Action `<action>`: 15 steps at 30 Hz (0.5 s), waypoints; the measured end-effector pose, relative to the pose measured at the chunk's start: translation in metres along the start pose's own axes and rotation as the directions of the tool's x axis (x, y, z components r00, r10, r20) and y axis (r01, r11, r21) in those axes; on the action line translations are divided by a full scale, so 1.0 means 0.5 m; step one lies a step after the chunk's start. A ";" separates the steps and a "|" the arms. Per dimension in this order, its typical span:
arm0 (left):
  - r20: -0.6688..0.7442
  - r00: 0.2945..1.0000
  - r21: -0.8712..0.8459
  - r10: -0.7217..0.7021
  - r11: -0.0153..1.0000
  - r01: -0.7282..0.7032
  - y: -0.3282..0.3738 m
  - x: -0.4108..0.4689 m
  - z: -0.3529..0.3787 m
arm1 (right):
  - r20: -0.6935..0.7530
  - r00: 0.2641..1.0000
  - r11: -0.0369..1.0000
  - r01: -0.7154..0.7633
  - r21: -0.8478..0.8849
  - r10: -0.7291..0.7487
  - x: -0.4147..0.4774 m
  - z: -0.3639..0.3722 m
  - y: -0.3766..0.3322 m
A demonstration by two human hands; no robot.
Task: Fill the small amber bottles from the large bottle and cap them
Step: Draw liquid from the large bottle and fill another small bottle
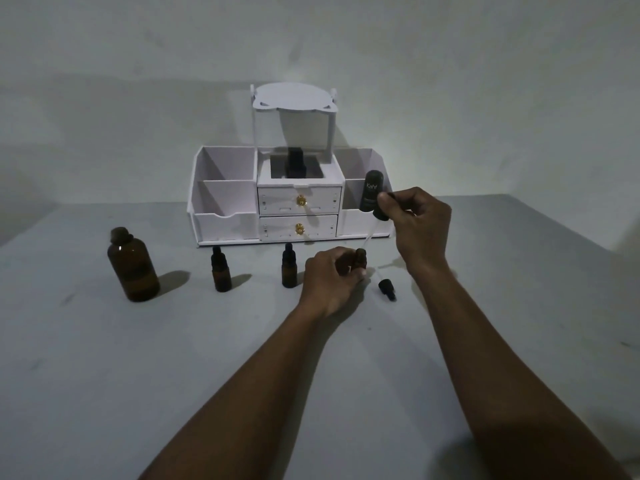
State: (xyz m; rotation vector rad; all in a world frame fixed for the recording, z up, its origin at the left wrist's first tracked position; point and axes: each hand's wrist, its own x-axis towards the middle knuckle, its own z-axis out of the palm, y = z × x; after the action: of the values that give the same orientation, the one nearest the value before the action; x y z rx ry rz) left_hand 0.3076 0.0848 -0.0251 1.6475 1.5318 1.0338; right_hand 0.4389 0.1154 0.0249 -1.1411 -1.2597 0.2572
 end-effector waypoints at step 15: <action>-0.005 1.000 0.017 -0.002 1.000 0.002 -0.001 0.000 0.003 | 0.029 0.997 0.997 0.078 -0.013 -0.077 -0.016 0.003 -0.009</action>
State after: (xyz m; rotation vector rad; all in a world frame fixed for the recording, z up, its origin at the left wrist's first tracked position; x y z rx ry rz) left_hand 0.3089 0.0848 -0.0263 1.6555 1.5489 1.0273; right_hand 0.4330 0.1087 0.0233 -1.1012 -1.3300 0.2075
